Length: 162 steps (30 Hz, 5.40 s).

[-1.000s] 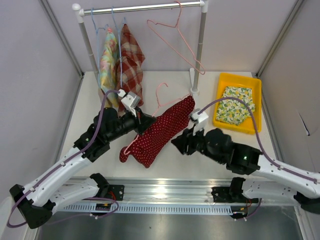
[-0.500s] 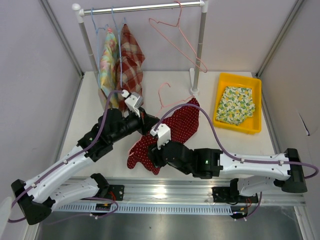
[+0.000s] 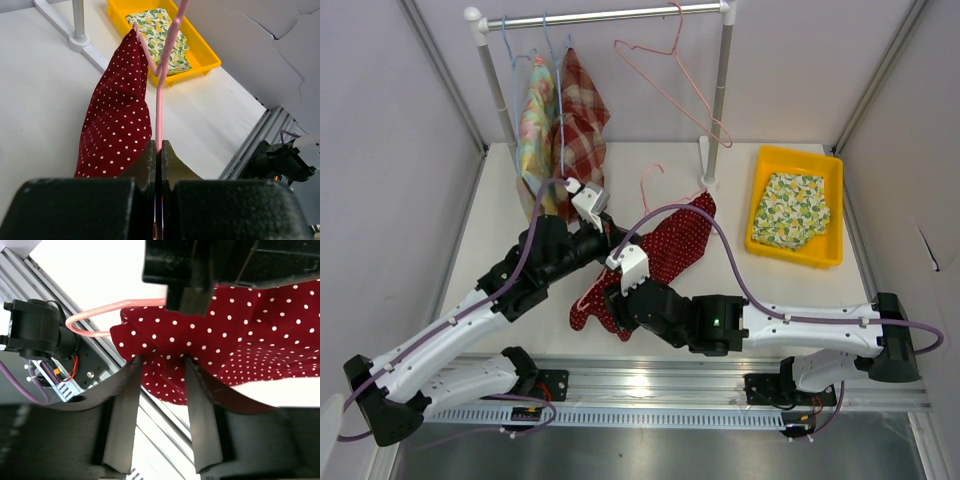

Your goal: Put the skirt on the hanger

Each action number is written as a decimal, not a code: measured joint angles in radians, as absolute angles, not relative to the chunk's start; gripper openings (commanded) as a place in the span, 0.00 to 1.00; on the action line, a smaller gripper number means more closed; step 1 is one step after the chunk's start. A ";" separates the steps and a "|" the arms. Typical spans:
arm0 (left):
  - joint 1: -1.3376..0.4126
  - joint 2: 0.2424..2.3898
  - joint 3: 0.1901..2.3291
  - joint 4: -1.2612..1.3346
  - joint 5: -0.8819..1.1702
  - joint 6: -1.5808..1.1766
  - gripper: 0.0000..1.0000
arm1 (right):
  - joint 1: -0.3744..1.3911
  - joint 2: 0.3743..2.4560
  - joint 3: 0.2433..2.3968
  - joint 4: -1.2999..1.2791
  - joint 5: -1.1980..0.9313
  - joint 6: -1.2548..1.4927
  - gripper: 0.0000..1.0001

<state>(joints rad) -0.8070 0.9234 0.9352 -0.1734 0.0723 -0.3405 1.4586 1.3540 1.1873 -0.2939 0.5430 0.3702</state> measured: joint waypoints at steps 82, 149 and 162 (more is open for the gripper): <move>-0.812 1.044 1.333 -0.469 -0.387 -0.392 0.00 | 0.960 0.947 1.425 -0.685 0.518 0.502 0.80; -0.398 1.901 2.245 -0.522 -0.075 -0.366 0.28 | 0.493 1.054 1.370 -0.706 -0.062 0.439 0.80; -0.403 1.771 2.057 -0.425 0.000 -0.347 0.66 | 0.402 1.055 1.315 -0.729 -0.011 0.443 0.81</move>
